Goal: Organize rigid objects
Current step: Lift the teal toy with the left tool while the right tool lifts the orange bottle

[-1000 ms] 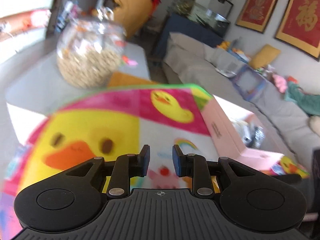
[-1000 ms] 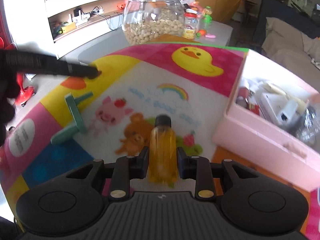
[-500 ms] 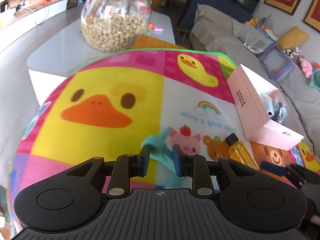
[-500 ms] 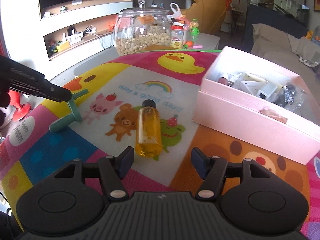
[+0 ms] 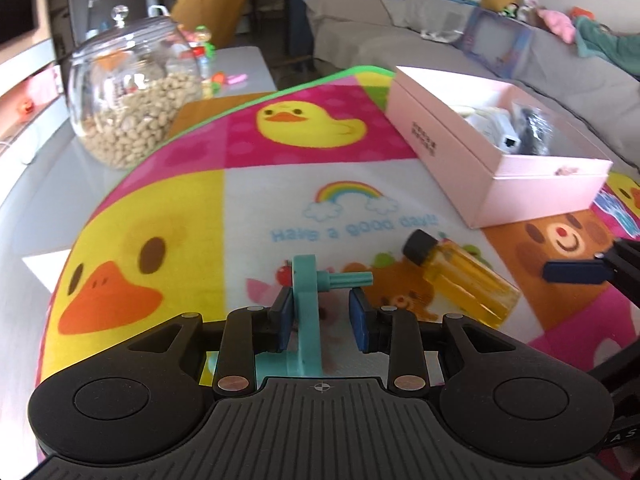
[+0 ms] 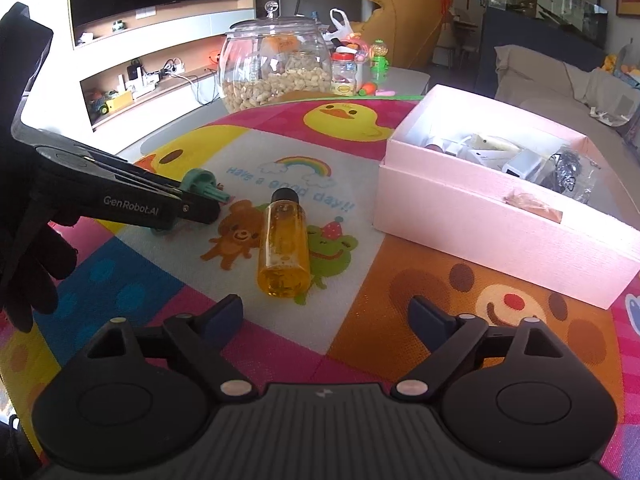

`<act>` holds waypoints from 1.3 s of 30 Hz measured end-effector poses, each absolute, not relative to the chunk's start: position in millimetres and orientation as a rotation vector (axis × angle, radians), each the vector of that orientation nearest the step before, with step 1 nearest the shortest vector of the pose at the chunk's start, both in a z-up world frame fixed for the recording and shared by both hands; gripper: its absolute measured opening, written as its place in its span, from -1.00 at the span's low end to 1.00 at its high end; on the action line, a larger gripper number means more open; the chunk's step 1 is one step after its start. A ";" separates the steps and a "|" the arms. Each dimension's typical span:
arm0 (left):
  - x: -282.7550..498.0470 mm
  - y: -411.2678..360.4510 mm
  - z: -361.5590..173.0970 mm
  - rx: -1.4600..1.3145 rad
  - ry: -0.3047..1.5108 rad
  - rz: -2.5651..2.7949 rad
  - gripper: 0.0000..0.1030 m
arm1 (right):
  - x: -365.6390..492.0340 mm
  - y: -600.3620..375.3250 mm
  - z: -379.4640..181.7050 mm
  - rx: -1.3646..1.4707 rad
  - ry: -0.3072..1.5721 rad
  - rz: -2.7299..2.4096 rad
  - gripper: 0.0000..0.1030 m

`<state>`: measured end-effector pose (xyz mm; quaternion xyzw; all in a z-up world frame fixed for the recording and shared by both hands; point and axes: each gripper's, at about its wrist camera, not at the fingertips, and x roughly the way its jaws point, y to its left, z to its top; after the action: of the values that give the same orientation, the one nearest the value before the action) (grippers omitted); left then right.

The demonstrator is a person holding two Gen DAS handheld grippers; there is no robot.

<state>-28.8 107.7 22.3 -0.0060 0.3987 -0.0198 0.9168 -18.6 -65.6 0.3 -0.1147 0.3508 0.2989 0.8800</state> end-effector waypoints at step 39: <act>-51.1 112.5 15.7 -0.043 0.758 -0.090 -0.05 | 24.4 -13.7 13.1 -0.282 0.777 0.668 -0.42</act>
<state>-51.1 112.5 15.7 -0.0209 0.3700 -0.0441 0.9277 24.4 -13.7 13.1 -0.1347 0.3706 0.3187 0.8620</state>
